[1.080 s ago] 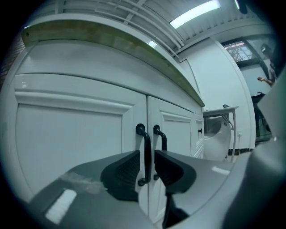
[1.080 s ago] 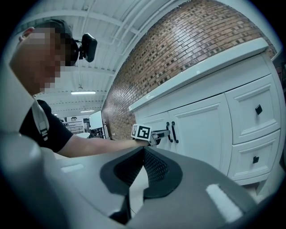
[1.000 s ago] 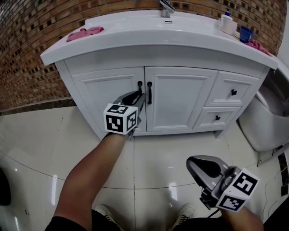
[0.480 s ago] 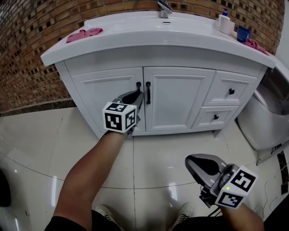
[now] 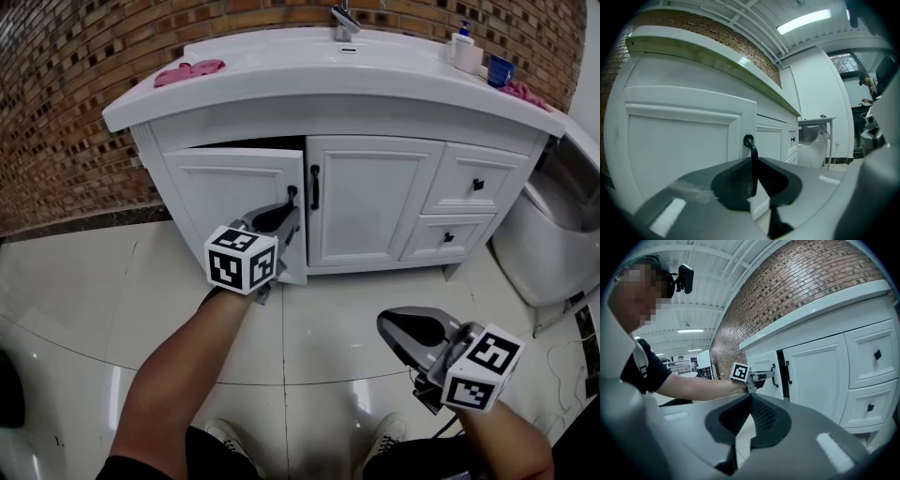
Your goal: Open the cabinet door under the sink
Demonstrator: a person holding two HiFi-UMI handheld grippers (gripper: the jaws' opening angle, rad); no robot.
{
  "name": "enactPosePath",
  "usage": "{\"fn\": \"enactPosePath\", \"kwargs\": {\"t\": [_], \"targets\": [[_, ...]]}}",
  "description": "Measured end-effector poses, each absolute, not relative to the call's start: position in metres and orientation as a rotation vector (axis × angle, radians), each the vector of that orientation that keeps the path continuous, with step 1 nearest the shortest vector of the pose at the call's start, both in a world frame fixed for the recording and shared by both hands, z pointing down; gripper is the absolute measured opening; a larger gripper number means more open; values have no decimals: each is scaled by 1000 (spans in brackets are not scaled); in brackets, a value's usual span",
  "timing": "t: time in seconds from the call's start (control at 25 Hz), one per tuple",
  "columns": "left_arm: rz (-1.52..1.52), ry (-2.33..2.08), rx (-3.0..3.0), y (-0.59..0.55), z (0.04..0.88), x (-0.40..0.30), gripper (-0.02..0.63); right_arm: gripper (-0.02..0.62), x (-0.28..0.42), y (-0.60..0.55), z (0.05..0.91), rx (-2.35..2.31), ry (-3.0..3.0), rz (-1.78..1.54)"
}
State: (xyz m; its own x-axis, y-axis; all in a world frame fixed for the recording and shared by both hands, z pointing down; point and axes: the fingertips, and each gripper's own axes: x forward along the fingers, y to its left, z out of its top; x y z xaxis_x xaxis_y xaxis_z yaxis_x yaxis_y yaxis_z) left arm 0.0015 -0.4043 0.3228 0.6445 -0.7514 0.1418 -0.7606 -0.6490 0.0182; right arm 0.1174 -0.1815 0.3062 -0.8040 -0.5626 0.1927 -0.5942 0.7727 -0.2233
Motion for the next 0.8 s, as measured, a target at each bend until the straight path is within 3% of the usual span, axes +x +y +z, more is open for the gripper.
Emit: {"fn": "enactPosePath", "kwargs": {"t": [0.8], "targets": [[287, -1241, 2780, -285, 328, -66, 48, 8, 67, -148, 296, 844, -2830, 252]]}}
